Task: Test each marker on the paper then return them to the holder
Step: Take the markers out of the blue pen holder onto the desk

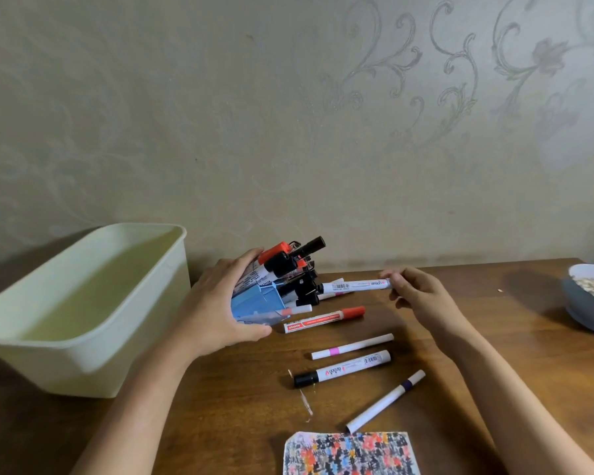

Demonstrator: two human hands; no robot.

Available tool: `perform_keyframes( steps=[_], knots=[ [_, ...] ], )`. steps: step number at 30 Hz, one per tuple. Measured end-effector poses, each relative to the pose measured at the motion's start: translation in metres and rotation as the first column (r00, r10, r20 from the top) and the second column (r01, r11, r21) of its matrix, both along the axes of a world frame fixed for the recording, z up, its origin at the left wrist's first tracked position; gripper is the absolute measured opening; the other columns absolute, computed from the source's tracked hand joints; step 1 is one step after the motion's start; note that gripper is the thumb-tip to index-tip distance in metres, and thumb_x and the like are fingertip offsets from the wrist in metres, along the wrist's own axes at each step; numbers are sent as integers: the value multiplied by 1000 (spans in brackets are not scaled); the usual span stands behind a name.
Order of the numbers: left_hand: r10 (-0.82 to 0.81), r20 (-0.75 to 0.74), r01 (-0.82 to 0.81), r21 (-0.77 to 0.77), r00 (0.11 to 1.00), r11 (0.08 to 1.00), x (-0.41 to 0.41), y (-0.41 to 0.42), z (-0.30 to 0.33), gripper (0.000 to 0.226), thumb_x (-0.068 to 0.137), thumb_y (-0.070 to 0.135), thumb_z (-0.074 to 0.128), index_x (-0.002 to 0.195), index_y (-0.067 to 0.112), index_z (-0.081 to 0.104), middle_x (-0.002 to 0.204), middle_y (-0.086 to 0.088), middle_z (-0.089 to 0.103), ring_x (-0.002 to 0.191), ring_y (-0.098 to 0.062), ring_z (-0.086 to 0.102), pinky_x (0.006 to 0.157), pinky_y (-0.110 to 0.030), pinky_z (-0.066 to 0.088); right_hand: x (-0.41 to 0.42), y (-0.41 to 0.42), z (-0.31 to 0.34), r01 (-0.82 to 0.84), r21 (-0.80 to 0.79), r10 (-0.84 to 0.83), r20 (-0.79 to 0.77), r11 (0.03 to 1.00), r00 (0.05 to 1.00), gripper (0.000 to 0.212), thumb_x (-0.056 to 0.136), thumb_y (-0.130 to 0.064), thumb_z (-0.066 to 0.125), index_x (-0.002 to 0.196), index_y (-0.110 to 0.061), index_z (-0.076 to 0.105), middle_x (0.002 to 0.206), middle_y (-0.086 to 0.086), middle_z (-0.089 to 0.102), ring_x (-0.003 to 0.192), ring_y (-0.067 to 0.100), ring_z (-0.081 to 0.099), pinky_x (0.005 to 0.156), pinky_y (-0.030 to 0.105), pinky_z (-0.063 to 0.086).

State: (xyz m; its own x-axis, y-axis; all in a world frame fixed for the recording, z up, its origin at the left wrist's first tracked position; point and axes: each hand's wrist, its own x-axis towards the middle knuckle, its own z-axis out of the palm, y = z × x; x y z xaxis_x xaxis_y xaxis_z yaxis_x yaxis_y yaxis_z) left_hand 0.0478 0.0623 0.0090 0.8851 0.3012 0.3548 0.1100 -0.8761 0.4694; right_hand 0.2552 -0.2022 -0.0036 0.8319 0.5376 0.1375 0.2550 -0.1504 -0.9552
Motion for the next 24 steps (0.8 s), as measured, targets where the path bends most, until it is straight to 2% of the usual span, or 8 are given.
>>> perform_keyframes(
  steps=[5,8,11,15,18,21,23,24],
  knots=[
    [-2,26,3,-35,1000,999,0,2,0,117,54,55,87,148,51,18,132,19,44,120,-3,43,100,-37,46,1,1,-4,-69,-66,72,47,995,996,29,105,-11,43,98,-18,70,94,1,68,87,18,58,82,31,46],
    [-2,31,3,-35,1000,999,-1,3,0,117,54,55,87,148,51,18,131,19,43,121,-3,43,100,-37,46,-4,4,-7,-140,-248,186,173,958,967,25,103,-17,48,98,-29,70,98,-6,69,95,12,63,87,32,50],
    [-4,21,5,-18,1000,1000,0,1,0,117,55,55,87,148,52,17,130,19,43,120,-3,43,101,-37,46,-13,9,-5,-215,-435,343,238,874,909,26,101,-17,53,96,-39,66,100,-14,65,97,4,59,82,21,48],
    [2,7,-2,8,1000,1000,0,0,0,117,56,55,87,149,52,16,132,18,42,119,-3,42,100,-37,46,-12,13,-8,-159,-553,395,339,818,854,39,97,-16,61,92,-55,57,105,-22,61,102,-1,48,76,15,38],
    [0,10,0,-2,1000,1000,0,1,0,118,56,54,88,148,54,15,132,18,43,119,-3,42,100,-37,45,-12,13,-9,-161,-597,431,341,785,835,40,97,-18,62,94,-57,57,110,-24,60,102,-4,44,77,14,36],
    [-7,3,7,2,1000,1000,0,2,-2,118,56,54,89,147,57,14,132,20,43,118,-3,43,100,-35,45,-14,15,-5,-156,-581,421,354,799,835,36,96,-14,62,106,-49,64,112,-23,61,102,-3,47,81,17,39],
    [-17,-14,17,22,1000,1000,0,2,-2,119,55,56,89,147,57,13,131,20,42,117,-2,43,99,-35,46,-22,23,-1,-111,-442,299,383,890,874,29,97,-15,61,110,-41,65,111,-20,63,99,-3,55,83,19,47],
    [-20,-21,21,31,1000,999,0,2,-2,119,55,56,88,147,57,13,131,21,42,117,-2,43,98,-35,46,-30,28,2,-97,-355,234,367,930,900,20,98,-22,60,112,-36,65,109,-18,65,97,-2,60,84,23,53]
  ],
)
